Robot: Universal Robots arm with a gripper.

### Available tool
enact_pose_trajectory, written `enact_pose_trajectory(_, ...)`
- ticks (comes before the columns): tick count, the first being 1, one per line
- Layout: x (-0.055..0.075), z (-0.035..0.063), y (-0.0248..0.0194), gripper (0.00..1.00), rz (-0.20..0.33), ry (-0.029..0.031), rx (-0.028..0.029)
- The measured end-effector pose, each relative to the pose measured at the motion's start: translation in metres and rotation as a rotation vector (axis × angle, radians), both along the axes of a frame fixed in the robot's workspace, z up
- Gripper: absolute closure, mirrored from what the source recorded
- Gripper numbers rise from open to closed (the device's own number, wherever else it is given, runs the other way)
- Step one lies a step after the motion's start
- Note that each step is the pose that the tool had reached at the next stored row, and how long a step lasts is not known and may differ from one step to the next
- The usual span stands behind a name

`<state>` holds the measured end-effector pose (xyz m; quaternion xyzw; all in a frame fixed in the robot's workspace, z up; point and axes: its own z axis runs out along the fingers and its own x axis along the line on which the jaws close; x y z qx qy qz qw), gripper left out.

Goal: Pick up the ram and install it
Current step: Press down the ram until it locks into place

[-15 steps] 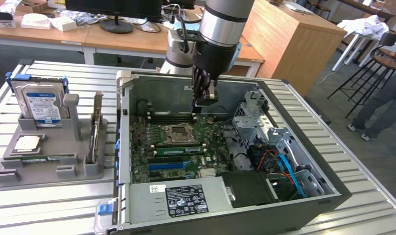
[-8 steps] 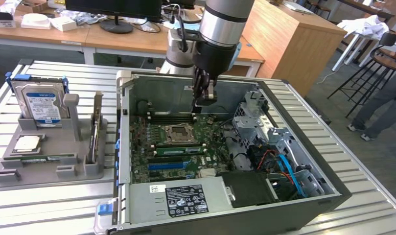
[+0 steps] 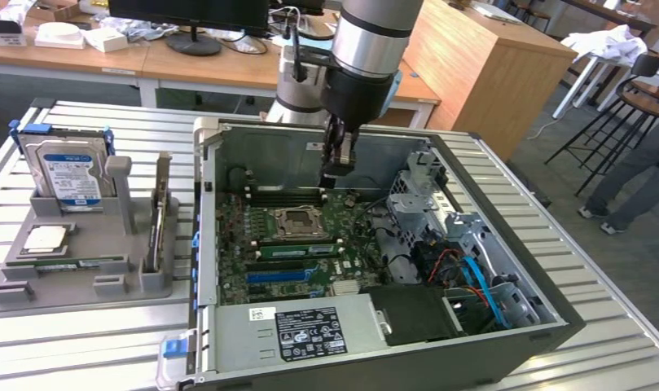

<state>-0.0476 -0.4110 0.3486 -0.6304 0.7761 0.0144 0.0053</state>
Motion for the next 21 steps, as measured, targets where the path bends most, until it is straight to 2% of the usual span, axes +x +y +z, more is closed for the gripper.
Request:
enact_pose_trajectory(11, 0.0000, -0.0004, 0.0000, 0.90, -0.188, 0.0000, 0.0000)
enact_pose_trajectory(21, -0.0006, -0.0006, 0.0000, 0.90, -0.326, 0.0000, 0.0000)
